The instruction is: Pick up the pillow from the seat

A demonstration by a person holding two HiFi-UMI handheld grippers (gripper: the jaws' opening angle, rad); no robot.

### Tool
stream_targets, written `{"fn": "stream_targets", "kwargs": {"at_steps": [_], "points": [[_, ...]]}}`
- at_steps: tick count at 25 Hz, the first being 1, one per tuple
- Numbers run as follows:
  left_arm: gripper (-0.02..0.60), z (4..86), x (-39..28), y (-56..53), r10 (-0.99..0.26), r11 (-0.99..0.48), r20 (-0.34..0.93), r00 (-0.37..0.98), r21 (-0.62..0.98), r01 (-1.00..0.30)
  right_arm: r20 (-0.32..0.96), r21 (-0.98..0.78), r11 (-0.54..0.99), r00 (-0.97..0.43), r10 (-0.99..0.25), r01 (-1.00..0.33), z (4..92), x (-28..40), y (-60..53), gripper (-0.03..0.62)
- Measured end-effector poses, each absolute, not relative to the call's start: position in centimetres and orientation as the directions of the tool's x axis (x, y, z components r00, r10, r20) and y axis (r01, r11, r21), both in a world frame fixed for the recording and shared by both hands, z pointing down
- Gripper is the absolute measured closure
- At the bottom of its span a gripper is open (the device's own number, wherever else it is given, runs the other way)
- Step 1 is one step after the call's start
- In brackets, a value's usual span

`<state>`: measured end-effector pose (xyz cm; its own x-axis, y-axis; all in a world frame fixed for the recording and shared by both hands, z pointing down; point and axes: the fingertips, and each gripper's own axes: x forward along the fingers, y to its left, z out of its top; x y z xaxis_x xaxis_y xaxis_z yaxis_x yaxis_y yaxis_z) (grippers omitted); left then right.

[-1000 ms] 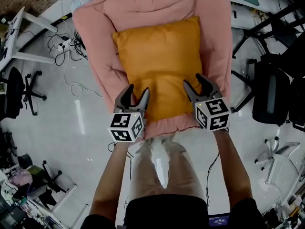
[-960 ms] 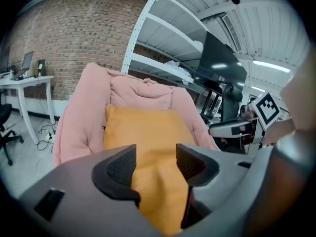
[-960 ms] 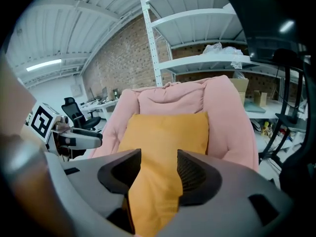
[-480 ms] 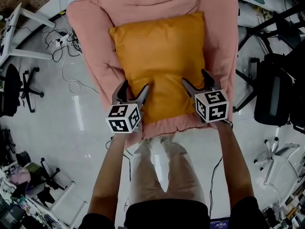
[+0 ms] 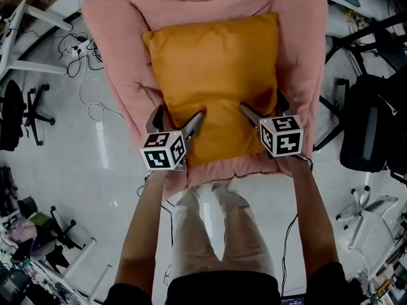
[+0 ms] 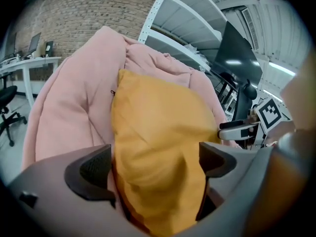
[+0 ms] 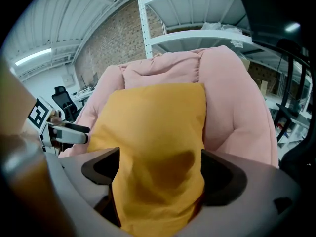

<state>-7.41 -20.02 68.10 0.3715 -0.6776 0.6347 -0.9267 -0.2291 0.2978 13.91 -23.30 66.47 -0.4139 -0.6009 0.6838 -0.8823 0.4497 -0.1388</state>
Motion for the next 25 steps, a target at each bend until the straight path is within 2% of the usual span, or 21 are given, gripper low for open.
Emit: {"fn": "stream_targets", "kwargs": {"at_steps": [4, 10, 17, 25], "points": [[0.026, 69.0, -7.4, -20.5, -0.673, -0.231, 0.641, 0.37, 0.293, -0.928, 0.684, -0.14, 0.44, -0.408, -0.604, -0.887, 67.3, 14.1, -24.0, 0.091], [0.025, 70.4, -7.8, -21.3, -0.665, -0.2, 0.658, 0.353, 0.299, -0.933, 0.709, -0.147, 0.432, -0.399, -0.582, -0.89, 69.0, 14.7, -24.5, 0.091], [0.025, 71.8, -7.0, -22.0, -0.643, -0.242, 0.674, 0.365, 0.274, -0.931, 0.72, -0.154, 0.437, -0.404, -0.565, -0.886, 70.3, 14.6, -25.2, 0.091], [0.025, 73.0, -6.9, -23.2, -0.638, -0.202, 0.675, 0.37, 0.316, -0.927, 0.729, -0.157, 0.445, -0.408, -0.55, -0.882, 71.3, 14.7, -25.9, 0.092]]}}
